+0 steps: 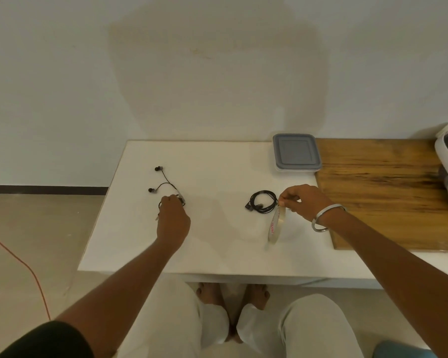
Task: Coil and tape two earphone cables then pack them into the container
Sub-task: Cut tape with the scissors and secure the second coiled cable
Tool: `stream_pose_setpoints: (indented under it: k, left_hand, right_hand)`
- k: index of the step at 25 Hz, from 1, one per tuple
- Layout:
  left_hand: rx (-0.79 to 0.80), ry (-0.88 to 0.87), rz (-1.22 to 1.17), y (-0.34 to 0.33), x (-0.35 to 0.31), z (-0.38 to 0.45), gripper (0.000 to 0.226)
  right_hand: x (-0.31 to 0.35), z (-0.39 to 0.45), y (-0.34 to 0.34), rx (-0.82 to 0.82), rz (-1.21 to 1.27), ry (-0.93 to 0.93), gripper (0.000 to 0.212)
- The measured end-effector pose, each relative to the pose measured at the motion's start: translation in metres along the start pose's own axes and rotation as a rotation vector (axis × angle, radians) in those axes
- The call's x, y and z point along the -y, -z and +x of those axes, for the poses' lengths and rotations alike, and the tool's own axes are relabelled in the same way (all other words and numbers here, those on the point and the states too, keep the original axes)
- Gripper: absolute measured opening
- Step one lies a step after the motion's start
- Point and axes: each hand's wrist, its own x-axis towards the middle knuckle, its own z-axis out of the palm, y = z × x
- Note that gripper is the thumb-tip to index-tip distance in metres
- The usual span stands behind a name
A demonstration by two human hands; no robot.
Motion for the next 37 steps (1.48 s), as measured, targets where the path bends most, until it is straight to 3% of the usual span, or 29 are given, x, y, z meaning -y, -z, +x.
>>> stream_pose_setpoints:
  k: [13,17,21,26,34,37]
  left_hand:
    - [-0.076,-0.155,0.508,0.000,0.003,-0.011,0.025]
    - [-0.025,-0.163,0.312,-0.006,0.015,-0.004,0.005]
    - [-0.017,-0.179,0.196,-0.002,0.018,-0.003,0.023]
    - [-0.110,-0.181,0.370,0.010,0.013,-0.007,0.046]
    - [-0.154,-0.226,0.217,0.003,0.021,-0.010,0.036]
    - [-0.174,-0.233,0.055,0.007,0.023,-0.005,0.046]
  right_hand:
    - [0.002,-0.001,0.000,-0.004,0.002,0.013,0.019]
    - [0.002,-0.001,-0.001,0.001,0.005,0.016,0.019]
    - [0.002,-0.001,0.000,0.003,0.024,0.018,0.018]
    - [0.003,-0.001,0.000,-0.004,0.020,0.039,0.017]
    - [0.006,-0.003,0.002,-0.011,-0.008,0.067,0.016]
    - [0.008,-0.003,0.003,-0.011,-0.007,0.071,0.016]
